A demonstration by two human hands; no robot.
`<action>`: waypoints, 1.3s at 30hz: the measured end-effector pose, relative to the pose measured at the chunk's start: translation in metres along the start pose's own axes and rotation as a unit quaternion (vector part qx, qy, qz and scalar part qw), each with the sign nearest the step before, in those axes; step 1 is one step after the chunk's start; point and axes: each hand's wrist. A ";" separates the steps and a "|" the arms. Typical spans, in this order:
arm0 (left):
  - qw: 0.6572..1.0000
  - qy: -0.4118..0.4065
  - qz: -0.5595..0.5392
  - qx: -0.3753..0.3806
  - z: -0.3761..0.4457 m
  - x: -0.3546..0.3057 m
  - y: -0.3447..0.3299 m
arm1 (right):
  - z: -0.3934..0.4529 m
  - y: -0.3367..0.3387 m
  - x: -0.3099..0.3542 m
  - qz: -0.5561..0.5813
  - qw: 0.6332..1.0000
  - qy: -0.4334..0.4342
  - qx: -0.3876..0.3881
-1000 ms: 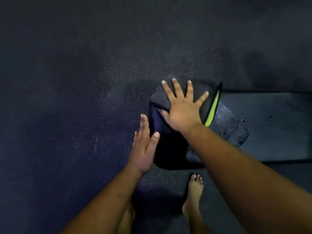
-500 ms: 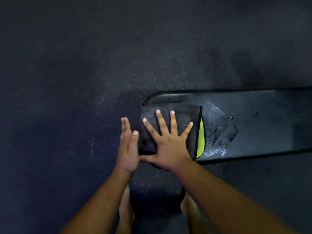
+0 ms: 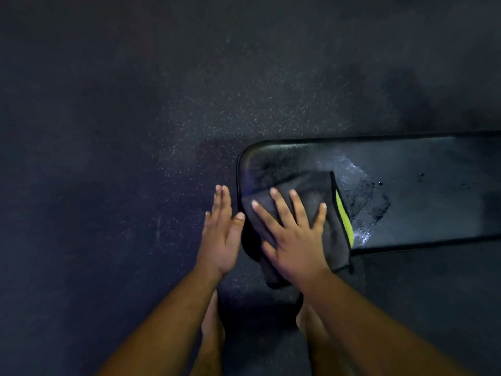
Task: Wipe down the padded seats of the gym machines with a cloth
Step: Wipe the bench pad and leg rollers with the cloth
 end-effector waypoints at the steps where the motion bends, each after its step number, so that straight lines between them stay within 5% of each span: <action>1: 0.999 -0.007 0.030 0.011 0.001 -0.004 -0.002 | -0.014 0.000 -0.009 -0.011 1.000 0.019 0.016; 9: 0.990 -0.052 0.110 -0.071 0.024 -0.012 -0.022 | 0.146 0.031 -0.028 0.005 0.999 -0.004 -0.043; 14: 0.947 -0.127 0.296 -0.016 0.010 -0.025 -0.029 | 0.028 0.009 -0.058 0.006 1.000 -0.004 -0.030; 17: 0.927 -0.181 0.329 -0.020 0.010 -0.034 -0.032 | -0.023 0.000 -0.098 0.000 0.998 -0.058 0.003; 21: 0.917 -0.187 0.350 -0.050 0.046 -0.051 -0.030 | 0.080 0.027 -0.106 0.083 0.961 -0.254 -0.066; 26: 0.901 -0.186 0.382 -0.086 0.056 -0.050 -0.039 | 0.111 0.032 -0.106 -0.004 0.998 0.044 -0.045; 28: 0.889 -0.188 0.410 -0.073 0.056 -0.052 -0.039 | 0.087 0.030 -0.170 -0.028 0.997 -0.041 -0.053; 30: 0.885 -0.180 0.424 -0.074 0.056 -0.053 -0.038 | 0.067 0.033 -0.219 0.050 0.962 -0.263 -0.059; 32: 0.885 -0.177 0.424 -0.077 0.057 -0.057 -0.039 | 0.059 0.035 -0.211 0.089 0.928 -0.353 -0.074; 36: 0.885 -0.184 0.422 -0.069 0.056 -0.053 -0.035 | 0.037 0.009 -0.089 0.052 0.990 -0.115 -0.070; 39: 0.880 -0.202 0.423 -0.069 0.055 -0.054 -0.036 | 0.014 0.000 -0.119 -0.006 0.997 -0.004 -0.072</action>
Point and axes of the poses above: each hand's wrist, its own z-axis towards the middle knuckle, its own y-axis out of the back of the hand, x = y × z, and after that the axes turned 6 degrees about y, right-handed
